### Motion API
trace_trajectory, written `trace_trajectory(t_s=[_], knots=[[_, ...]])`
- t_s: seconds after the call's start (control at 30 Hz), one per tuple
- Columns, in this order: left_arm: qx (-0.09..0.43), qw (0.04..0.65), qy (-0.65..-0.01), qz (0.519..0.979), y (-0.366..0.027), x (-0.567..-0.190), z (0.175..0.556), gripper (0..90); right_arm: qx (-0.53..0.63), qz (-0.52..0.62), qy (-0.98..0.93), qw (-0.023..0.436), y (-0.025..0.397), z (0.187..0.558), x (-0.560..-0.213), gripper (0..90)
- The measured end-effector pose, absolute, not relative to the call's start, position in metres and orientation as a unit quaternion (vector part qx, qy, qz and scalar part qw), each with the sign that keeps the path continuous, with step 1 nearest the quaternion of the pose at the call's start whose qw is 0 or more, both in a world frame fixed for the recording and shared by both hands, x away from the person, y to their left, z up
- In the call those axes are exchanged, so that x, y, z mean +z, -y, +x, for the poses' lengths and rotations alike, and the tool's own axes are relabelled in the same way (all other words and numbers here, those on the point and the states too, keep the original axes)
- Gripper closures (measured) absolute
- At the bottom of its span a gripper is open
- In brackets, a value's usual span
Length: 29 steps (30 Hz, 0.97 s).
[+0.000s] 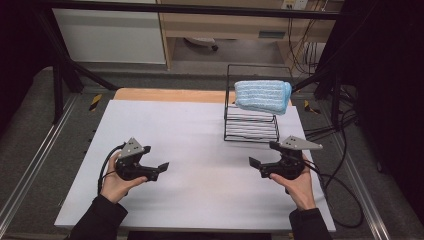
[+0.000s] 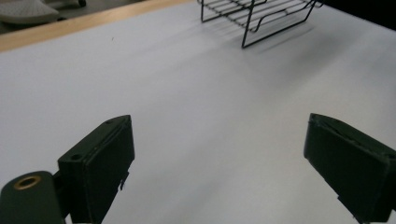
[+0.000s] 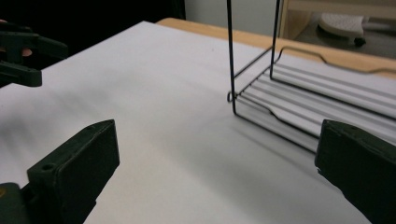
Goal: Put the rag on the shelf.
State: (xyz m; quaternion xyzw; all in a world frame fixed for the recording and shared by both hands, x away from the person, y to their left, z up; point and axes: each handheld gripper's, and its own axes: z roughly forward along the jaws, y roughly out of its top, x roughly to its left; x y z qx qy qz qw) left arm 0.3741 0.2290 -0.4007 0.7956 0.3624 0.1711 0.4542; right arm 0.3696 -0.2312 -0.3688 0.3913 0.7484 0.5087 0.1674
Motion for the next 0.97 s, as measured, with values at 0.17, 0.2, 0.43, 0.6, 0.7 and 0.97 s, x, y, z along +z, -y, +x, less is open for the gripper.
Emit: trace_trajectory(t_s=[0.17,0.2,0.43,0.6,0.7,0.97], knots=[[0.165,0.438,-0.372,0.802,-0.246,-0.419,0.367,8.9,0.498,0.396,-0.757,0.152,0.240,0.364,-0.398,0.6],[0.165,0.435,-0.372,0.803,-0.249,-0.421,0.366,8.9,0.490,0.397,-0.761,0.149,0.244,0.362,-0.408,0.6],[0.172,0.422,-0.375,0.808,-0.263,-0.437,0.358,8.9,0.479,0.406,-0.766,0.138,0.261,0.354,-0.433,0.6],[0.168,0.419,-0.380,0.807,-0.269,-0.446,0.354,8.9,0.479,0.406,-0.767,0.129,0.273,0.350,-0.442,0.6],[0.171,0.419,-0.384,0.805,-0.273,-0.449,0.353,8.9,0.471,0.404,-0.774,0.128,0.278,0.348,-0.445,0.6],[0.176,0.416,-0.388,0.804,-0.278,-0.453,0.352,8.9,0.469,0.408,-0.773,0.128,0.280,0.347,-0.447,0.6]])
